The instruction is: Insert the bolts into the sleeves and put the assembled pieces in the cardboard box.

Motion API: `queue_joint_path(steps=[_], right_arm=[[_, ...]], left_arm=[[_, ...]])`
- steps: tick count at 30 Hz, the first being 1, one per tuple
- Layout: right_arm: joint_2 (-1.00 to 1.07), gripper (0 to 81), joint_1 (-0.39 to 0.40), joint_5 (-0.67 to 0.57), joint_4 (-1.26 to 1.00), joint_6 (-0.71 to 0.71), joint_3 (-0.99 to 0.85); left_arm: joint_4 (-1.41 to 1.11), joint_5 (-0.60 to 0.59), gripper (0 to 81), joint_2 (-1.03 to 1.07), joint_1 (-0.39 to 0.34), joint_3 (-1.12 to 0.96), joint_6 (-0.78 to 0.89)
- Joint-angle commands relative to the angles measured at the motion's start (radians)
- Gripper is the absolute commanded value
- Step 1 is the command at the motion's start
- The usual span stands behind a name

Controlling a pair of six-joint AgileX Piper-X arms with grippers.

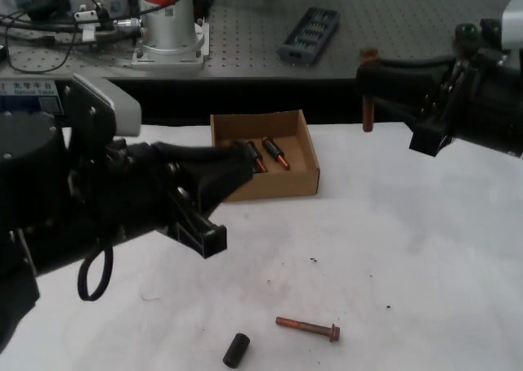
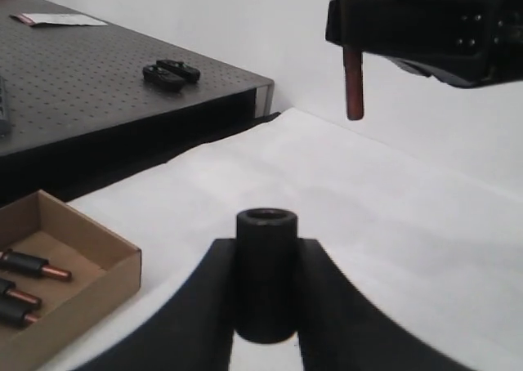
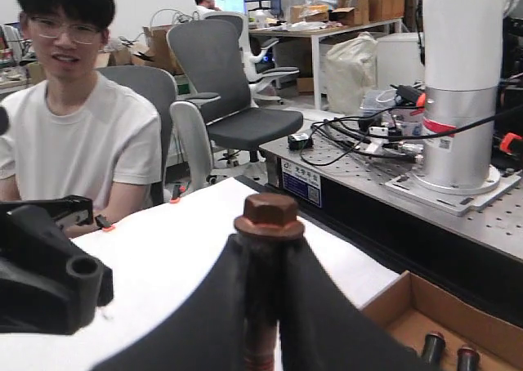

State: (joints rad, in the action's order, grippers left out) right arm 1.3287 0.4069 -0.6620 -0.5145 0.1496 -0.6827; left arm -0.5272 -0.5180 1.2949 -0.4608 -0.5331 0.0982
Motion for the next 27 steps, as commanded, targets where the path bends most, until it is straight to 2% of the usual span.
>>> queue_joint_path(steps=[1,4,10,13,18,27], right_arm=[[0.002,5.5,0.005,-0.029,-0.077,0.01,-0.009],[0.002,5.5,0.015,-0.036,-0.077,-0.012,-0.009],[0.002,5.5,0.027,-0.07,-0.083,-0.031,-0.009],[0.007,5.5,0.03,-0.083,-0.097,-0.028,-0.009],[0.066,5.5,0.051,-0.137,-0.193,0.045,-0.009],[0.179,5.5,0.108,-0.138,-0.251,0.022,-0.009]], left_arm=[[-0.038,-0.037,0.6,0.053,-0.011,0.001,-0.008],[-0.105,-0.055,0.6,0.108,-0.029,0.013,-0.027],[-0.522,-0.016,0.6,0.236,-0.054,0.108,0.01],[-0.633,-0.002,0.6,0.299,-0.054,0.125,0.035],[-0.713,-0.002,0.6,0.388,-0.054,0.124,0.061],[-0.823,-0.011,0.6,0.437,-0.054,0.124,0.085]])
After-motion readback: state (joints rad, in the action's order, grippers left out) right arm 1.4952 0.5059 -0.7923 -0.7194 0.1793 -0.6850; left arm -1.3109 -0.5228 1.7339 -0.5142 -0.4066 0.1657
